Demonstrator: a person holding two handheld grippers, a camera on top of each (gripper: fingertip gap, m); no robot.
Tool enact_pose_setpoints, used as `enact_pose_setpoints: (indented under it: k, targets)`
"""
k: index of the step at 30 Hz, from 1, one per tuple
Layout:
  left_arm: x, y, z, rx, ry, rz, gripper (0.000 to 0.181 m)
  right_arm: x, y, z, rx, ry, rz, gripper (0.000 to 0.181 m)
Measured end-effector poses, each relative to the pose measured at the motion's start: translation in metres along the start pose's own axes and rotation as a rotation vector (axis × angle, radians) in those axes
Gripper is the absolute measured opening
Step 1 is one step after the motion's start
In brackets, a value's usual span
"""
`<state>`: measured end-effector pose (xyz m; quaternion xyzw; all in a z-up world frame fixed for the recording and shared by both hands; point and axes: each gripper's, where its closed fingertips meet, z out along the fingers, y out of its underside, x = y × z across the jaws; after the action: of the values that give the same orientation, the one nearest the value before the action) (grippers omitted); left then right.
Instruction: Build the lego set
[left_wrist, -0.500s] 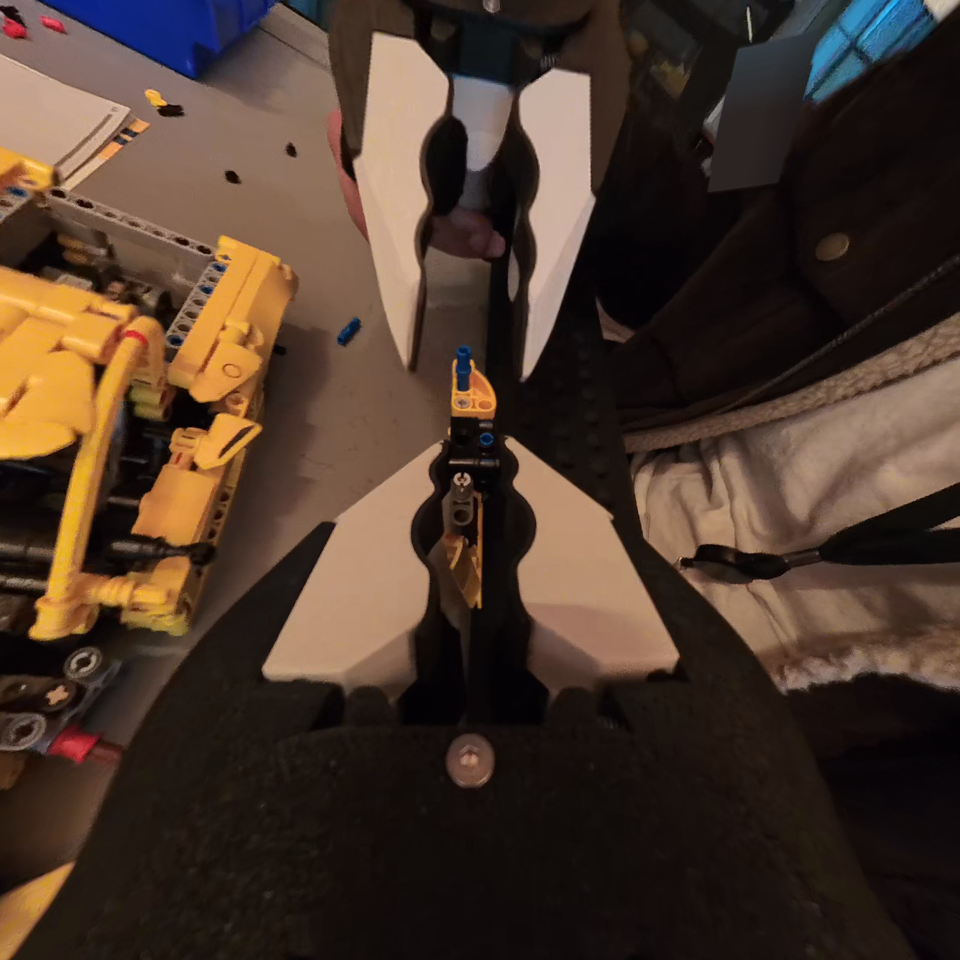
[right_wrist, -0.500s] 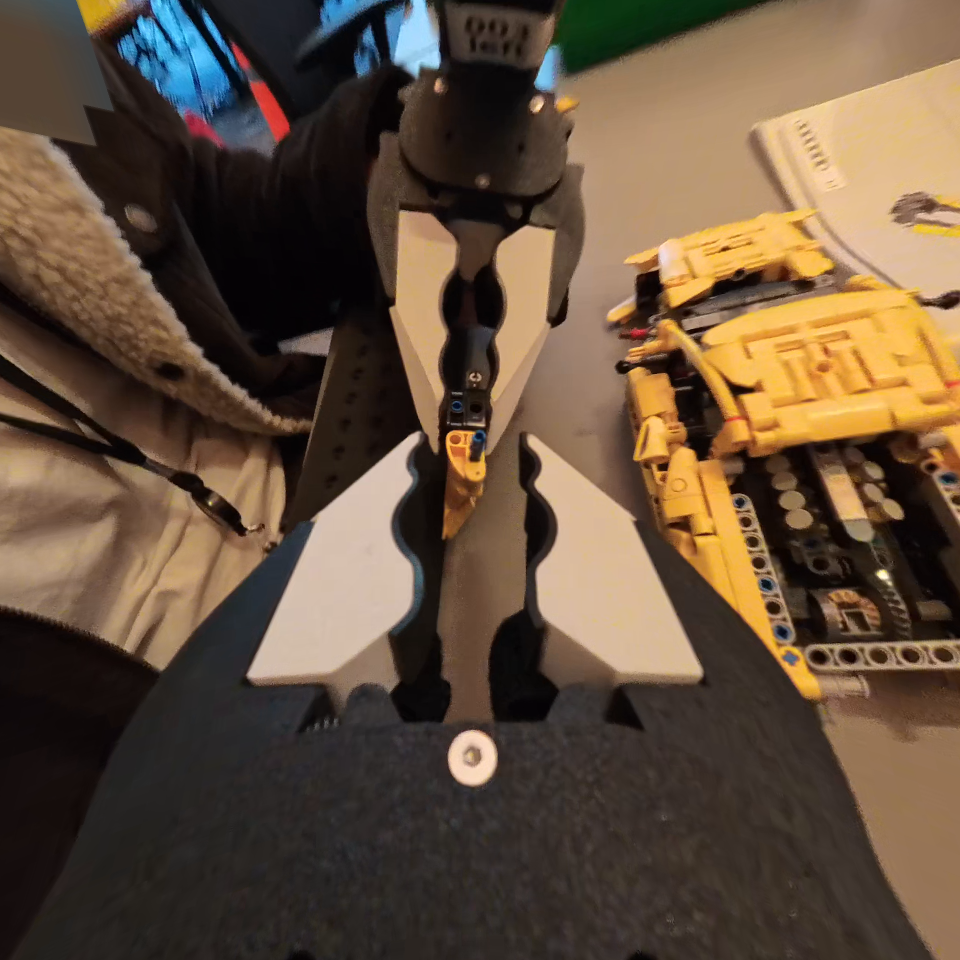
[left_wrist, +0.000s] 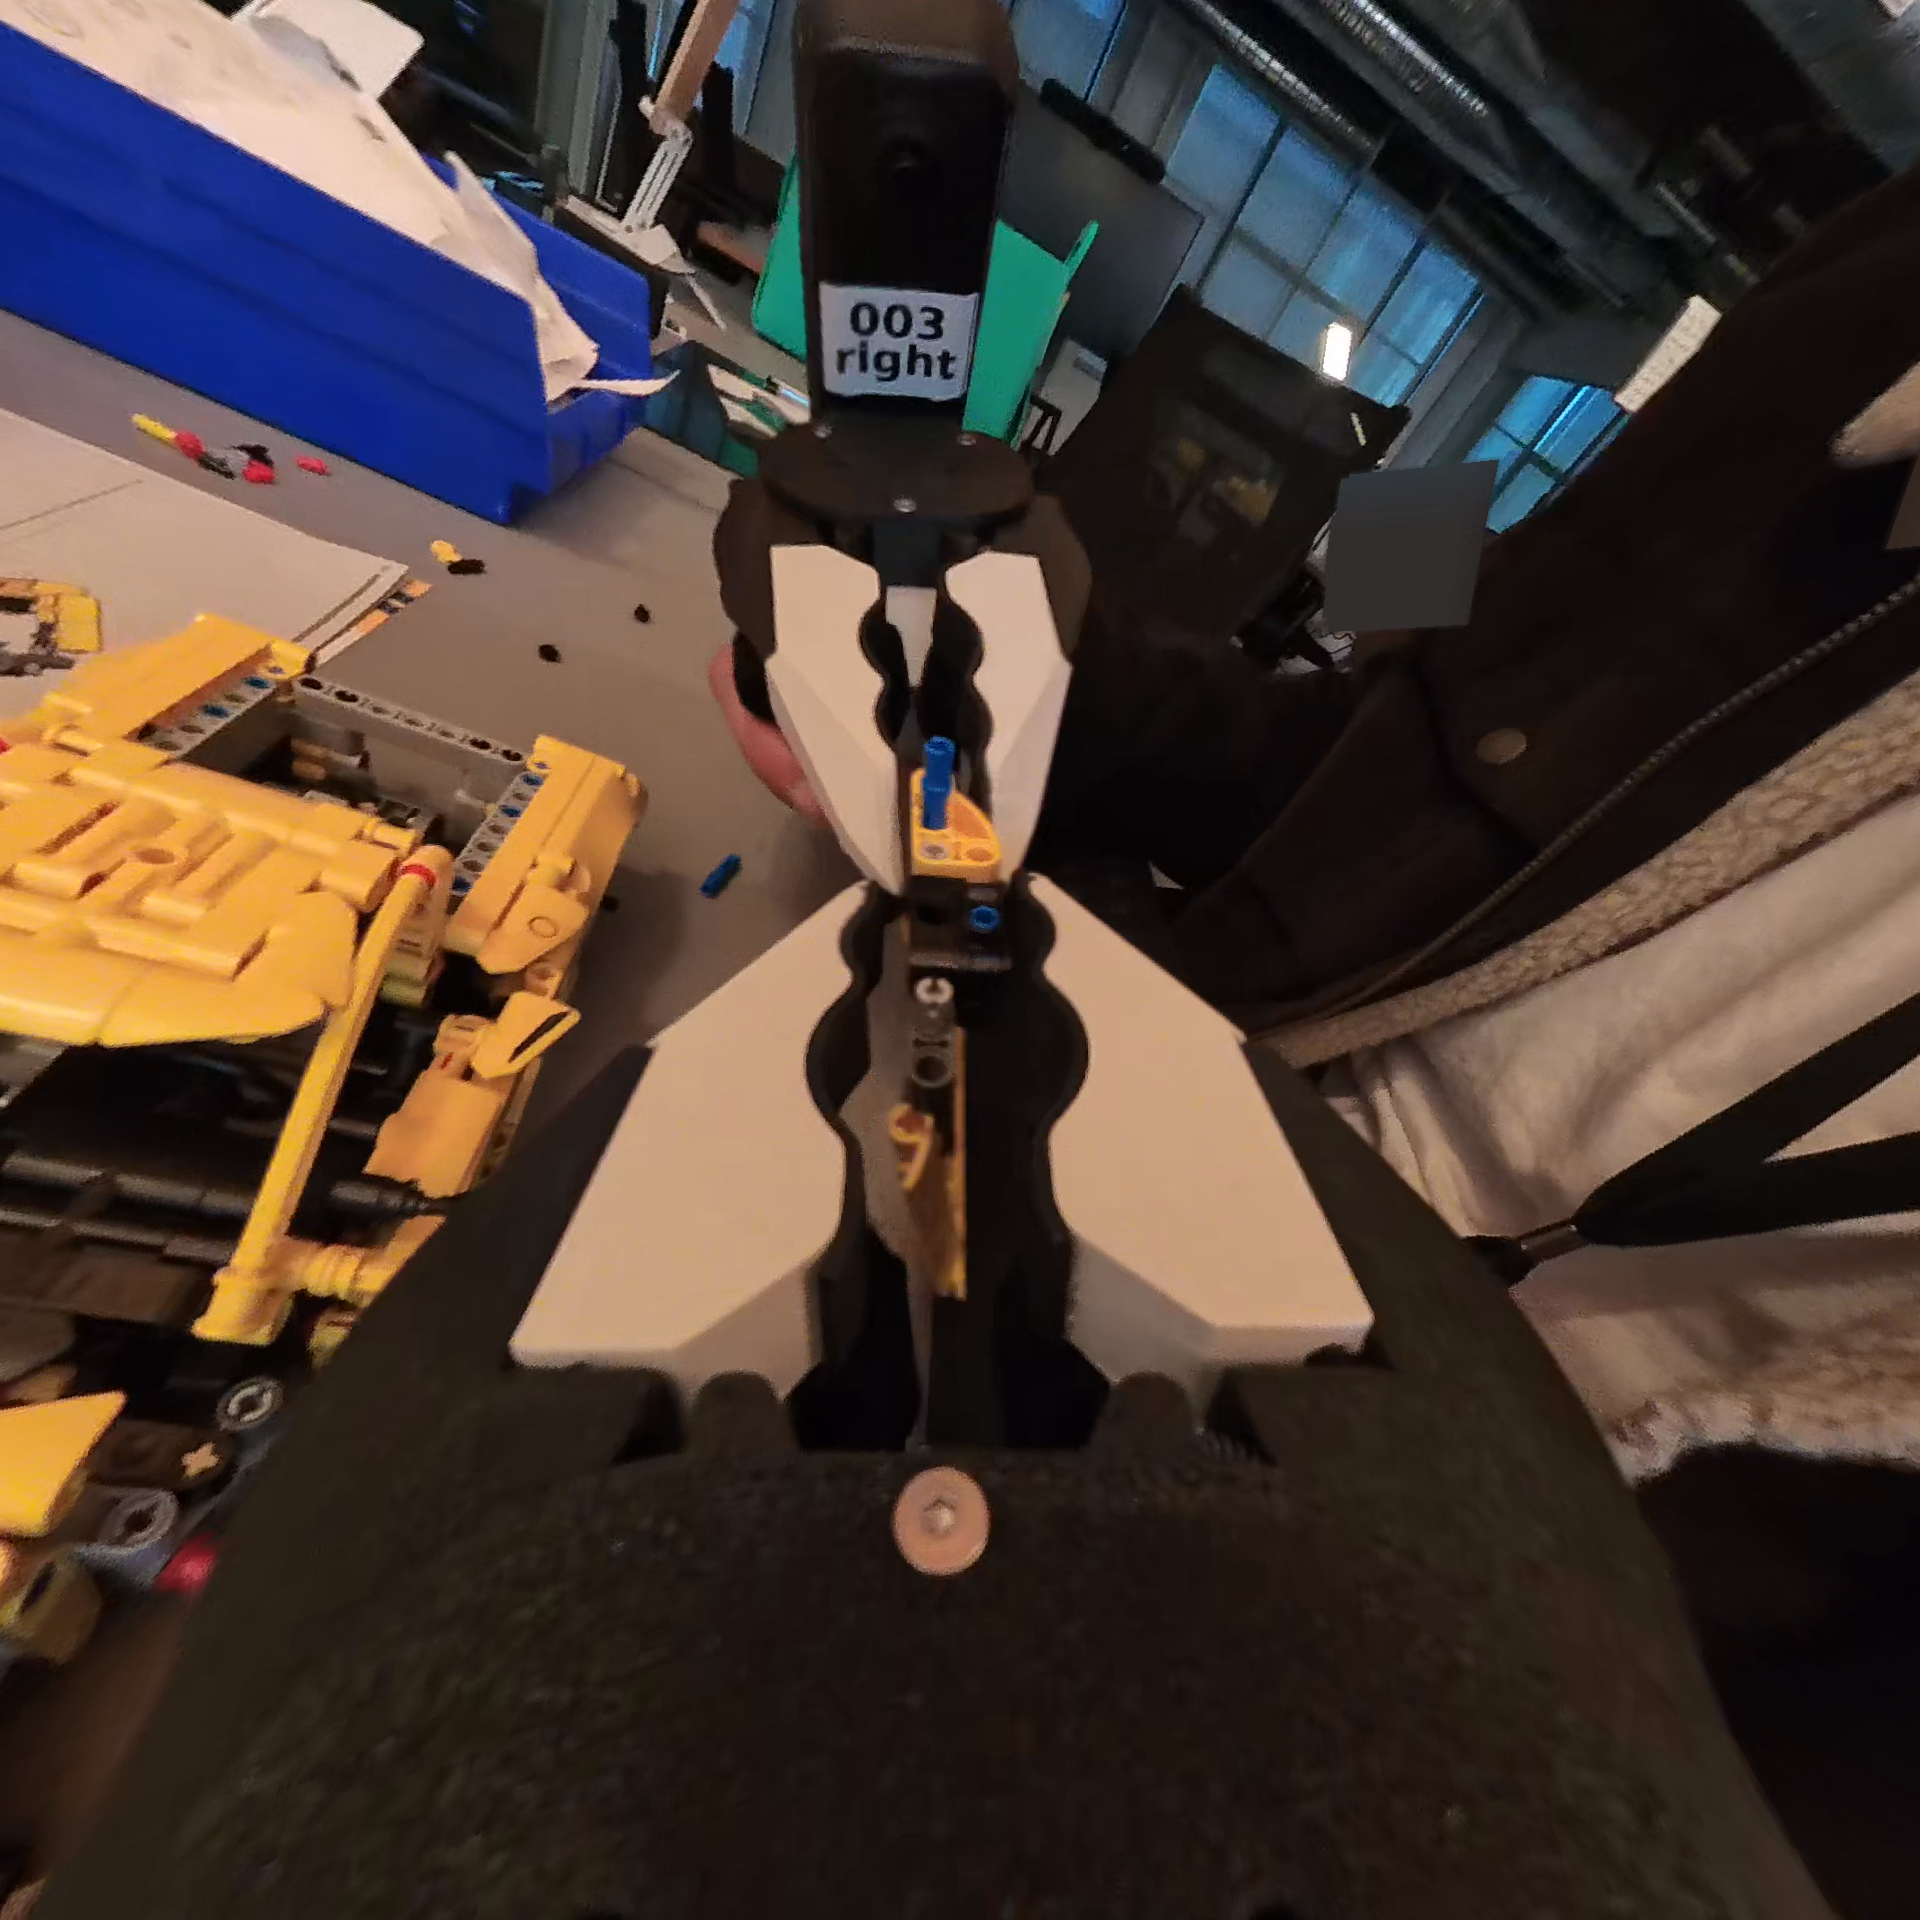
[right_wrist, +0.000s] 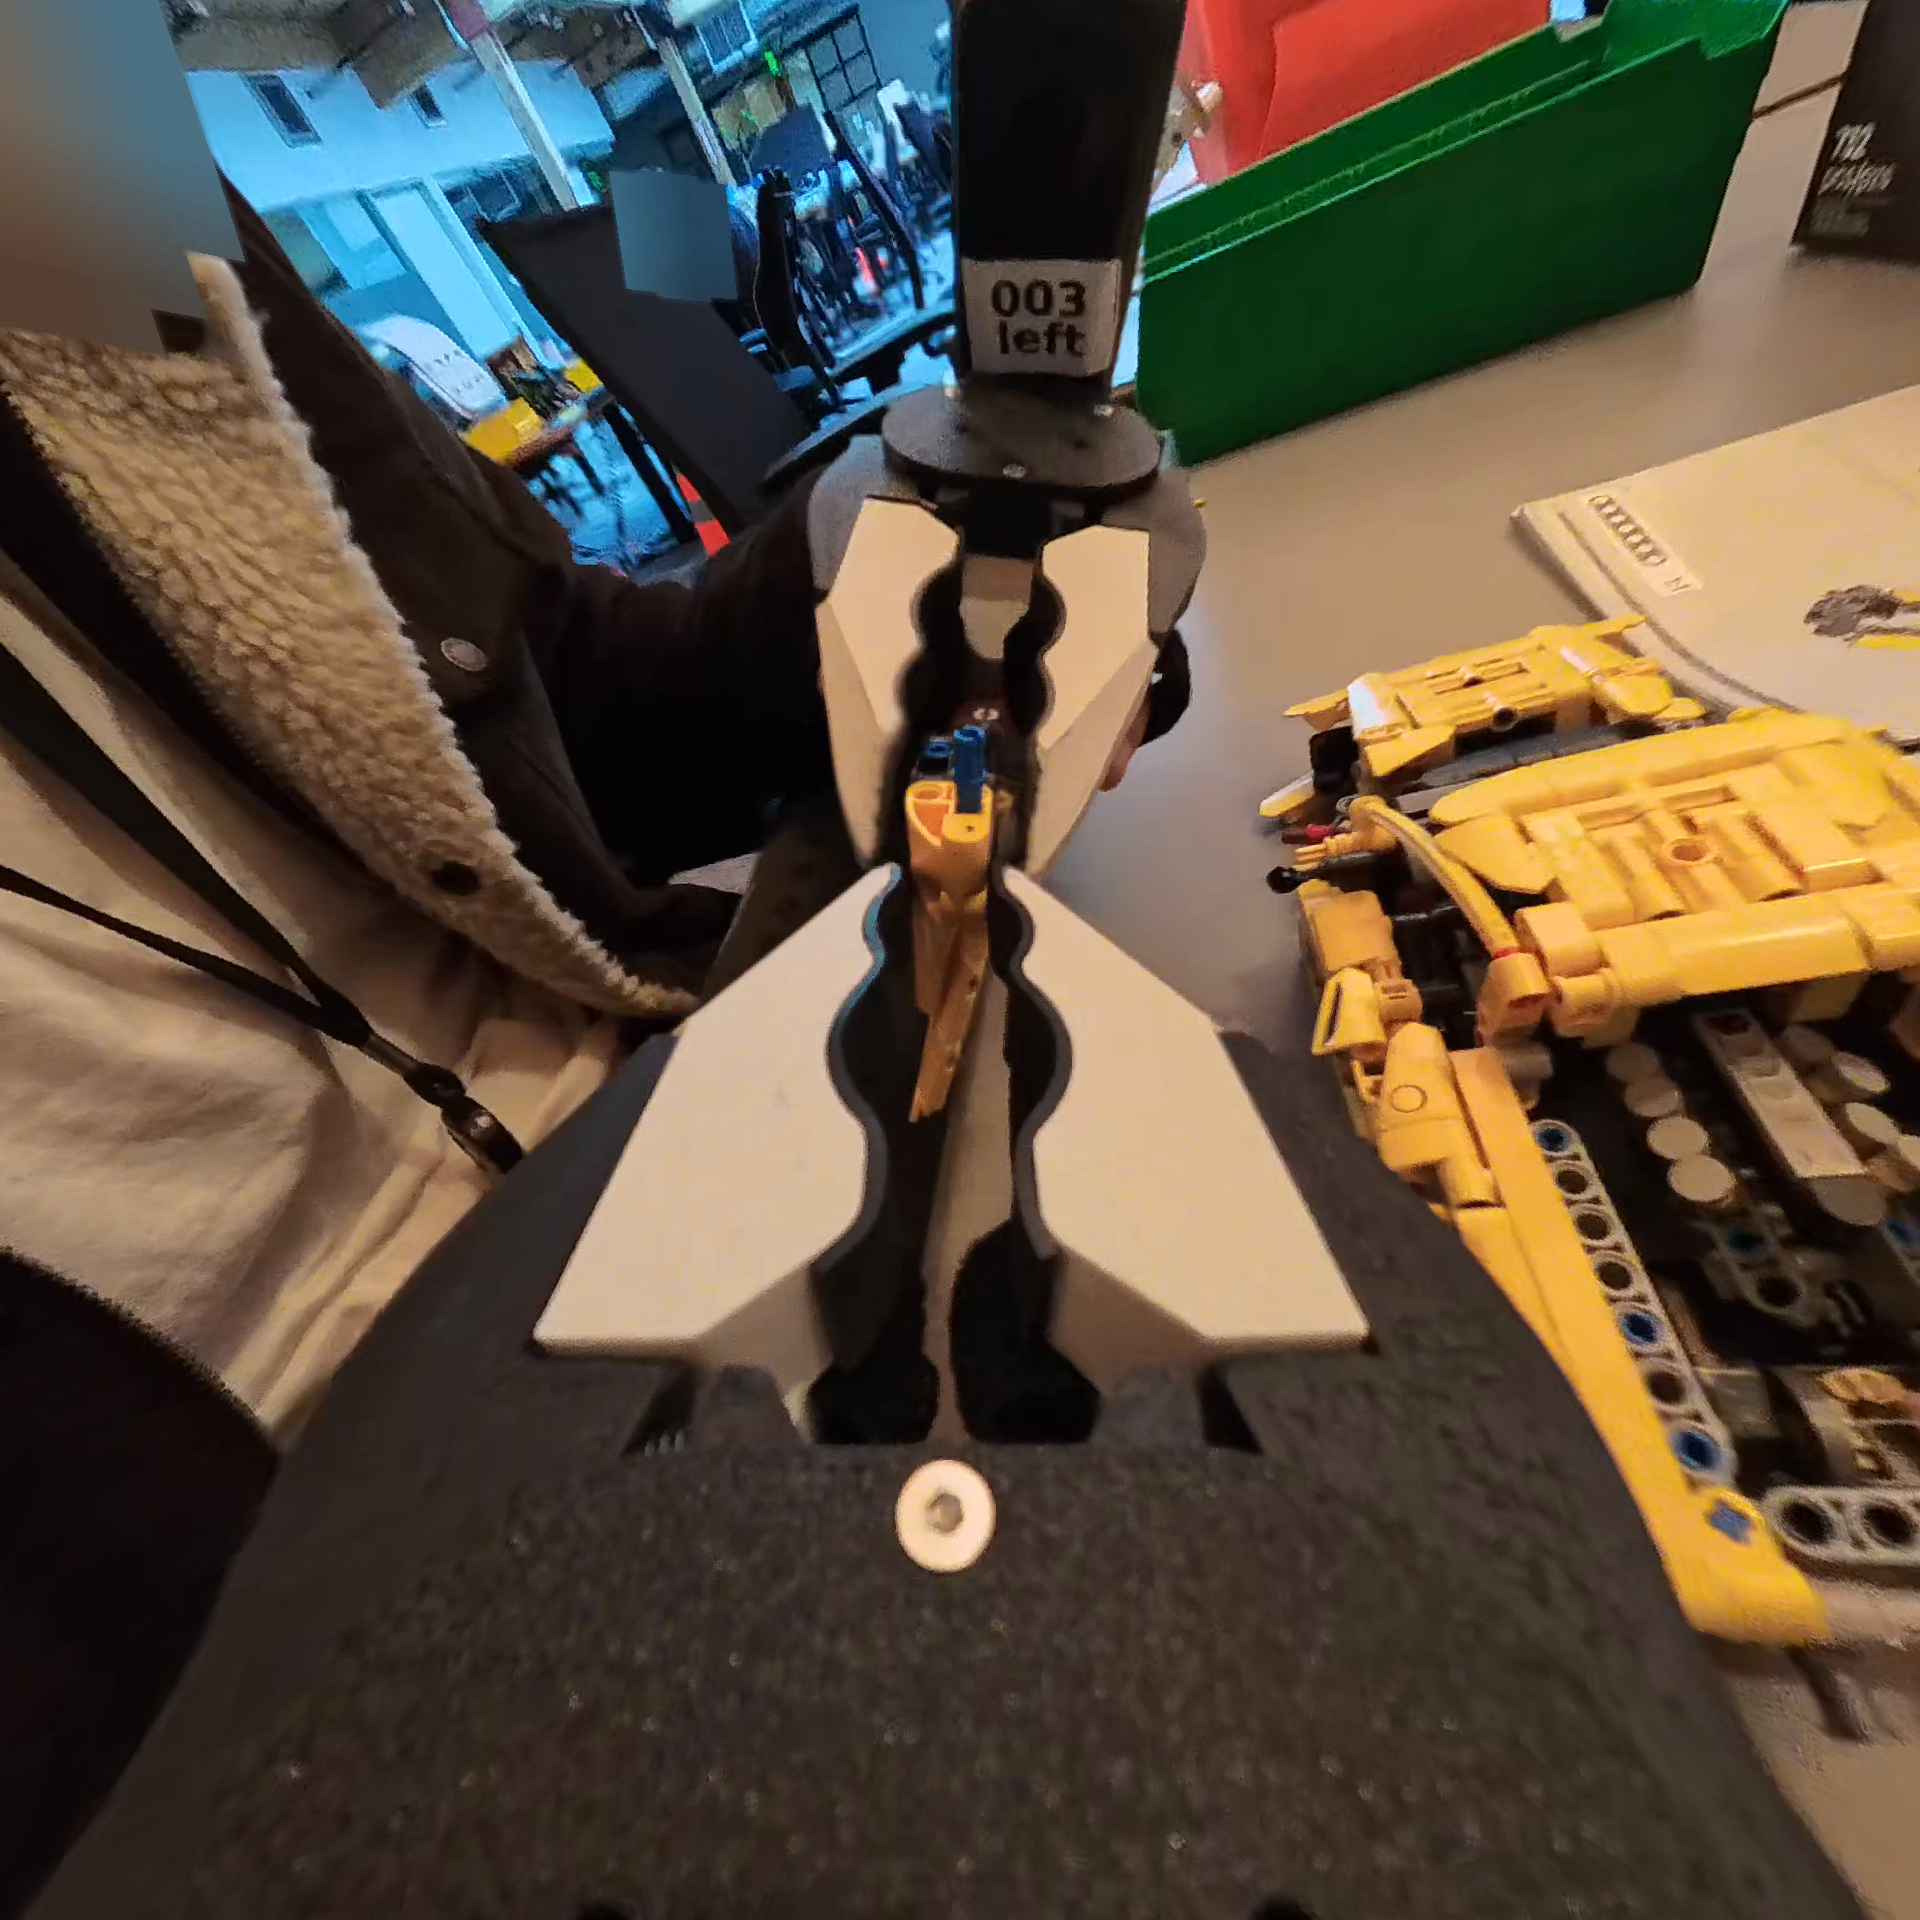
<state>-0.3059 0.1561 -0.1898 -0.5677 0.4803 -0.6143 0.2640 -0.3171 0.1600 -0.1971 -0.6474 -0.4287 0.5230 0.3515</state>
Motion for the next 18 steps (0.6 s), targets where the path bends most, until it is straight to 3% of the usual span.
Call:
enact_pose_setpoints:
  k: [6,12,15,18]
  targets:
    - [-0.005,-0.001,-0.007,0.031,0.085,-0.218,0.016,0.007,-0.004,0.0,0.031,0.064,-0.092,0.021]
    - [-0.001,-0.007,-0.018,0.11,0.287,-0.491,0.015,0.007,-0.018,-0.004,0.006,0.211,-0.608,0.073]
    - [-0.004,-0.011,-0.023,0.155,0.335,-0.58,0.015,-0.006,-0.015,0.005,-0.082,0.226,-0.665,0.105]
    - [-0.008,-0.015,-0.029,0.198,0.36,-0.635,0.015,-0.005,0.002,0.013,-0.222,0.28,-0.697,0.115]
